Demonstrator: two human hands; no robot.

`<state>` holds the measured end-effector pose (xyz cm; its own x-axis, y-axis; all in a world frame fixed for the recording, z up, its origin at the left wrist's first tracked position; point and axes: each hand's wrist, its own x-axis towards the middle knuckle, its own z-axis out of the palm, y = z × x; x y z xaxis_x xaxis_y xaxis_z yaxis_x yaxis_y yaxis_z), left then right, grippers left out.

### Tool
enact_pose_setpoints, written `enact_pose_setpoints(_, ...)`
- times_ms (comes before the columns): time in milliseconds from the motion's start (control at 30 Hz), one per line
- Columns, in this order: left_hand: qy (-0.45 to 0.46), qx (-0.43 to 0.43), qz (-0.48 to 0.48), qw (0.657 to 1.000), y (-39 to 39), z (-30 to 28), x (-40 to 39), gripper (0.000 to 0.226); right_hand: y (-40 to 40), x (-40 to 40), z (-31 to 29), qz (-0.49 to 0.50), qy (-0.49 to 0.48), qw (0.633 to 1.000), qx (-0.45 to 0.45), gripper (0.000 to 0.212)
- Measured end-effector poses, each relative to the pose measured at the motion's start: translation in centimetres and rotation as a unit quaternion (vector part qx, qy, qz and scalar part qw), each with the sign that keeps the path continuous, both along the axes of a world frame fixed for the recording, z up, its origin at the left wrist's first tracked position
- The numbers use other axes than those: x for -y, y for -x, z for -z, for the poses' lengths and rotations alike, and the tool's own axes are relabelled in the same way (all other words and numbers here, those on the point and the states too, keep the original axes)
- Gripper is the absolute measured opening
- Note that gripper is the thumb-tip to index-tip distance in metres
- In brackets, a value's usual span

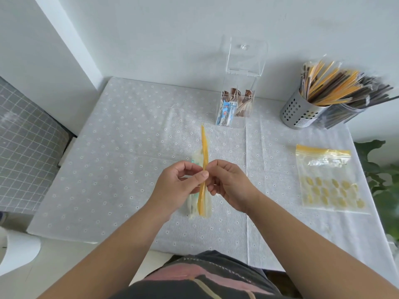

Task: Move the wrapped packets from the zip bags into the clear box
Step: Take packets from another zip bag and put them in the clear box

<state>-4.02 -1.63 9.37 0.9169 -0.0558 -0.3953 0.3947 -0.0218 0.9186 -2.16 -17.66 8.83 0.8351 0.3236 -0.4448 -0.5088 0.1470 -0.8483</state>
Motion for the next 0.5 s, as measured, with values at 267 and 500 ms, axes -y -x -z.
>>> enact_pose_setpoints(267,-0.049,0.0,0.008,0.999,-0.8,0.2,0.0,0.013,-0.1,0.2,0.3,-0.022,0.018,1.0,0.004,0.035)
enact_pose_setpoints(500,-0.141,0.064,0.034,0.987,-0.9,0.4,0.4,0.018,0.4,-0.6,1.0,-0.015,0.023,1.0,-0.001,0.017)
